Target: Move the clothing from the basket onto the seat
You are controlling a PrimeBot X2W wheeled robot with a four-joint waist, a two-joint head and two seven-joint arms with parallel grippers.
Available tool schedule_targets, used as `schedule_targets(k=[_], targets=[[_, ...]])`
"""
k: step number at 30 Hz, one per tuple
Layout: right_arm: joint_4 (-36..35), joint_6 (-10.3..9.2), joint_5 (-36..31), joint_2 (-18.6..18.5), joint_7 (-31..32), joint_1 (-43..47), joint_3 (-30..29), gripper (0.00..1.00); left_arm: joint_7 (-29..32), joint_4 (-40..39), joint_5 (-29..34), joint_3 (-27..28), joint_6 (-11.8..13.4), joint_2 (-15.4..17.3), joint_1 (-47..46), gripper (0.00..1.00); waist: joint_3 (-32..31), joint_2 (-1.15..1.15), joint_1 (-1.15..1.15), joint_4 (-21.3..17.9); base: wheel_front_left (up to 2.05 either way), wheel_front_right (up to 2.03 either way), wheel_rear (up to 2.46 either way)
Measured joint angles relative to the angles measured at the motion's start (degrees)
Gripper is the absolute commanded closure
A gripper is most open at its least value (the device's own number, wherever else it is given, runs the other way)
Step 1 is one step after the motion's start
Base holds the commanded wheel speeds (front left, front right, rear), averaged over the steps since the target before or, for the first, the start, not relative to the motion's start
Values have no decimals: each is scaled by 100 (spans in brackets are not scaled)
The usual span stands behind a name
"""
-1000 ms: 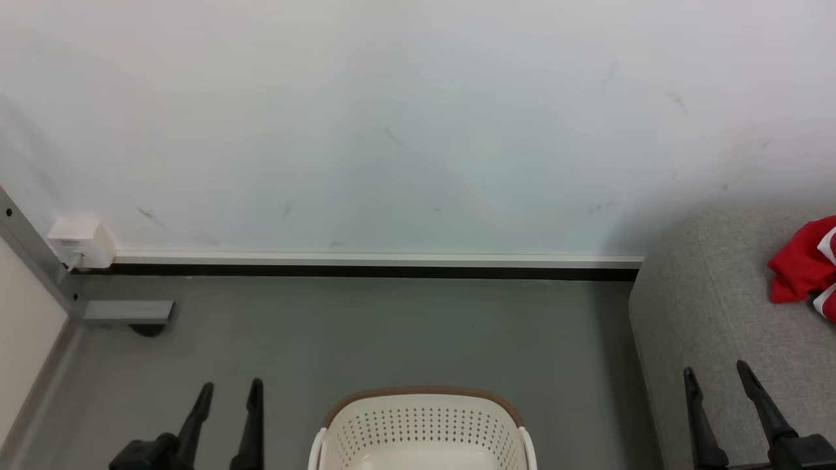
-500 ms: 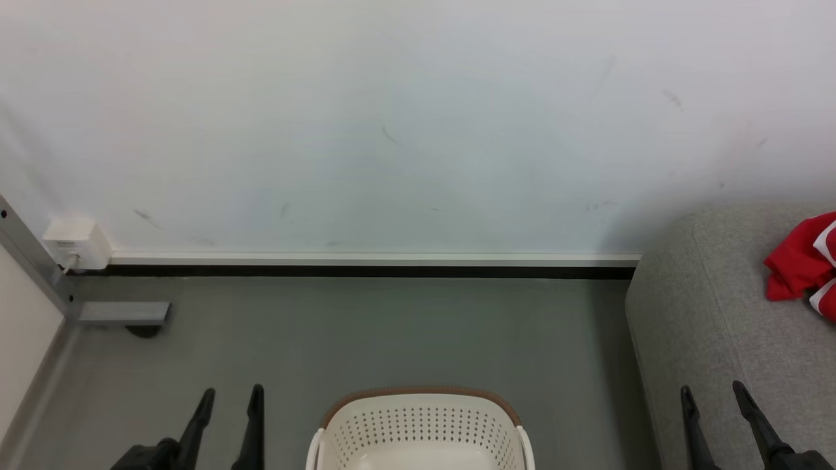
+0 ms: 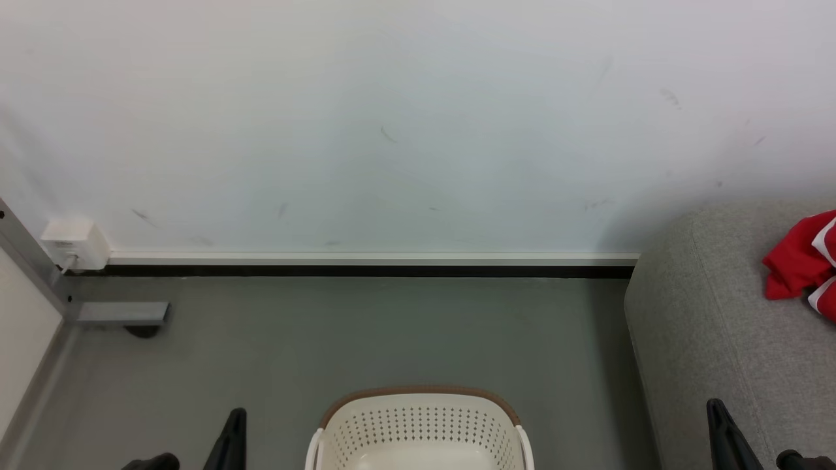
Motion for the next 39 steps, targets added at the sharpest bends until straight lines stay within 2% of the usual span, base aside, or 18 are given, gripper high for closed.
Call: schedule_targets(k=[19, 39], targets=[[-40, 0, 2015, 1, 467, -155, -89, 100, 450, -82, -1811, 138, -8, -7, -124, 100, 5, 0, 0, -16, 0, 0, 0], [-69, 0, 3690, 0, 889, -314, -167, 100, 857, -136, -3304, 280, -16, -15, -298, 100, 9, 0, 0, -32, 0, 0, 0]])
